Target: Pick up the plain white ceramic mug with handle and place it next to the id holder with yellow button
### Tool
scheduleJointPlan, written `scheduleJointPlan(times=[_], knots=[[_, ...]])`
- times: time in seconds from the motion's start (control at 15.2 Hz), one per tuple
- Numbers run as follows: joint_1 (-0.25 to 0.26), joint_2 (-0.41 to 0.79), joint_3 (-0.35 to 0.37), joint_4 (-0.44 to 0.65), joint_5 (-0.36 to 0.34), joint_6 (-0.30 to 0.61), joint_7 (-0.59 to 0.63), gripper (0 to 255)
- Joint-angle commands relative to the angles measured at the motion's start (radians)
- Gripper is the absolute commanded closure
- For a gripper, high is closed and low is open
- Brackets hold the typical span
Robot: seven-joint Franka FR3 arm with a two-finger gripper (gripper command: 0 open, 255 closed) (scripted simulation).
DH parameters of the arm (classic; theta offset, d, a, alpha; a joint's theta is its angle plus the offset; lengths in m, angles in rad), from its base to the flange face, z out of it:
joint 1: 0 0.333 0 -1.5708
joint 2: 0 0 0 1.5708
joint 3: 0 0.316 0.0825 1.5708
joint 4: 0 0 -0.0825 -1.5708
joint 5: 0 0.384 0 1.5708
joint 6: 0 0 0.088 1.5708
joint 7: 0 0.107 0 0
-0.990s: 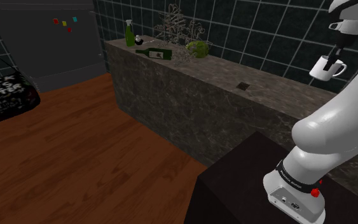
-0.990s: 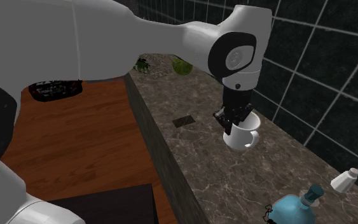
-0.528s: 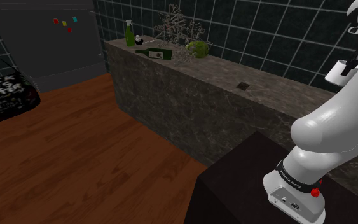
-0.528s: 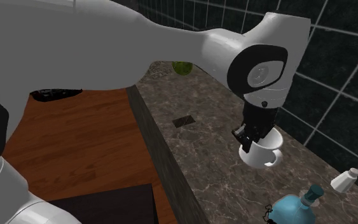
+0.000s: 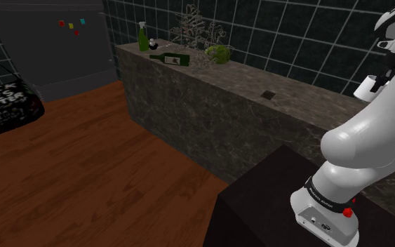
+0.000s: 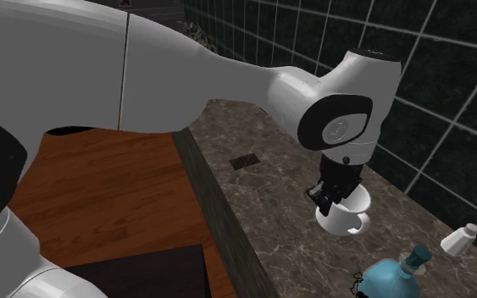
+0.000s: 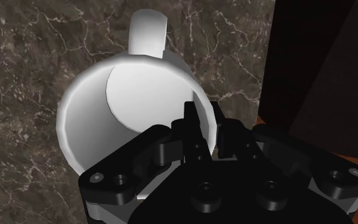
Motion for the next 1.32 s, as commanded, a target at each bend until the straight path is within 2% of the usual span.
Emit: scheduleJointPlan(times=[0.0,0.66,1.25], knots=[[-0.001,0.004,-0.001,-0.022,0.003,0.026,-0.002,255],[-0.011,0.061,-0.002,-0.113,0.053,0.155,-0.033,255],[-0.03,0.136,0.01,-0.176,0.125,0.266,-0.081,255]])
